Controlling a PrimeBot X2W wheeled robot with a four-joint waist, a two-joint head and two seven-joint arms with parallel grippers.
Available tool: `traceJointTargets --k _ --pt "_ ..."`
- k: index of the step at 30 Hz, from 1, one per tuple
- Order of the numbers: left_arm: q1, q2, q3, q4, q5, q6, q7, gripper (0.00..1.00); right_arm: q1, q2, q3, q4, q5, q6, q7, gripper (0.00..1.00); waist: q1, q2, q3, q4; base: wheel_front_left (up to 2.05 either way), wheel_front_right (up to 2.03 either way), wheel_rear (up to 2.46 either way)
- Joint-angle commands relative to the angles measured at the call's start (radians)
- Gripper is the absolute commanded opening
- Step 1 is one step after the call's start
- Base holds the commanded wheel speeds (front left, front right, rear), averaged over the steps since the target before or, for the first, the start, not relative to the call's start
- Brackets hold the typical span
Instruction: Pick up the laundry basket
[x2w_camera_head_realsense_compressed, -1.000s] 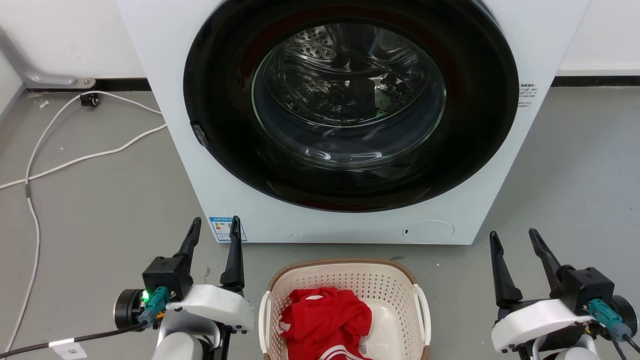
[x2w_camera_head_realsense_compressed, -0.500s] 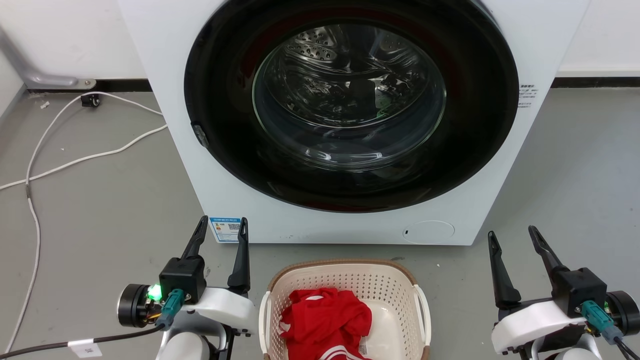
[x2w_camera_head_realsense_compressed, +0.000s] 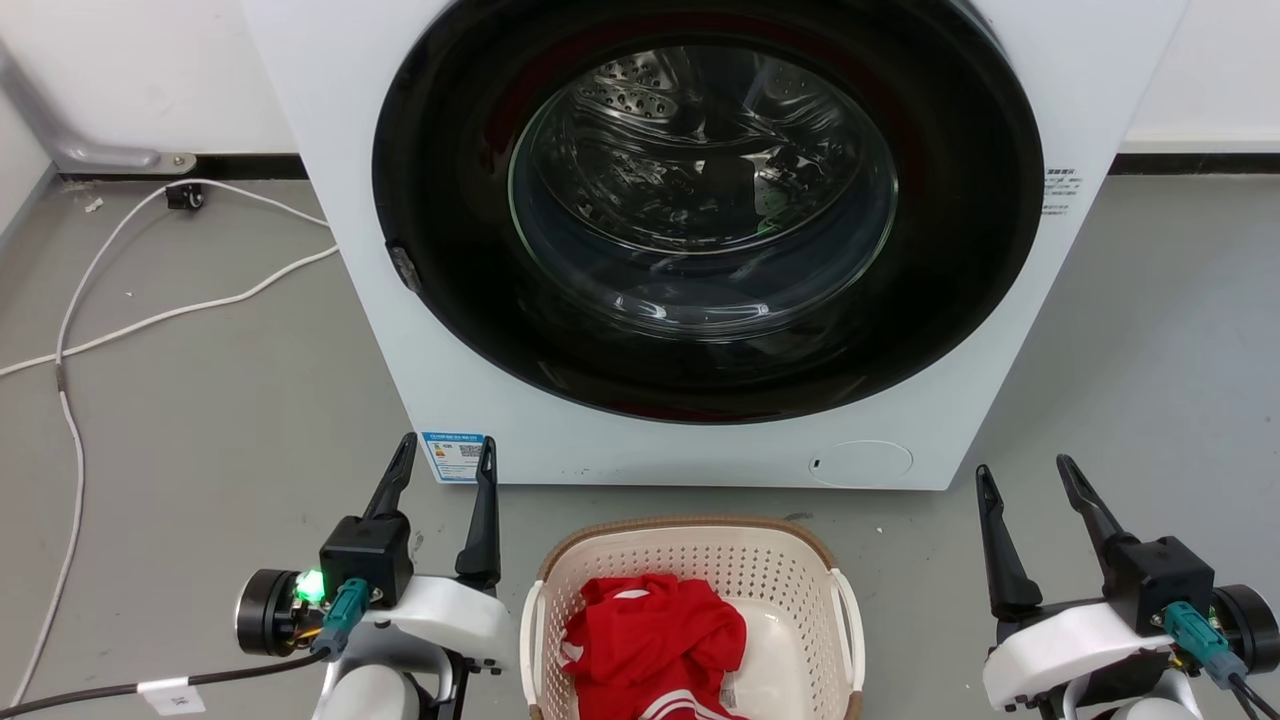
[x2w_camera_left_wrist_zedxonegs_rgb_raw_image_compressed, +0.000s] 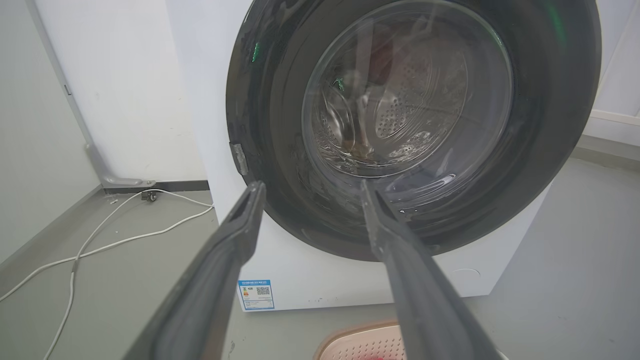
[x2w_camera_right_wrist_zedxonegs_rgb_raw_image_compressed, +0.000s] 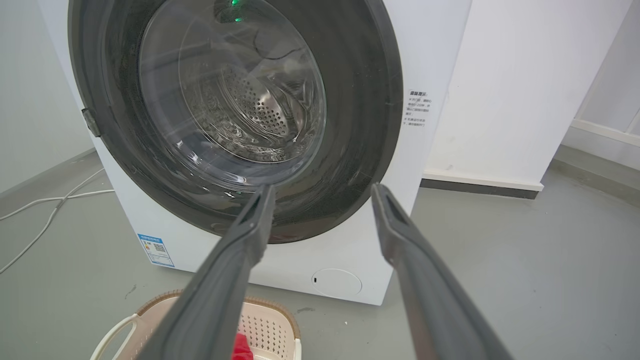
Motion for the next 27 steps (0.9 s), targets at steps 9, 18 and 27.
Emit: traceJointTargets --k 9,18,27 --pt "-0.007 0.002 0.002 0.014 -0.013 -0.003 -0.007 1.0 0.006 0.002 -0.002 0.004 0.011 0.0 0.002 1.0 0.0 0.0 0.001 0.001 0.0 0.0 0.0" --pt "-0.027 0.002 0.002 0.03 -0.02 -0.001 -0.007 1.0 -0.018 0.002 -0.012 0.021 0.028 0.0 0.012 1.0 0.0 0.0 0.052 0.003 0.0 0.0 0.0" --pt "-0.082 0.002 -0.003 0.134 -0.066 -0.011 -0.005 1.0 -0.084 0.002 0.003 0.097 0.053 0.0 0.03 1.0 0.0 0.0 0.189 -0.014 0.0 0.0 0.0"
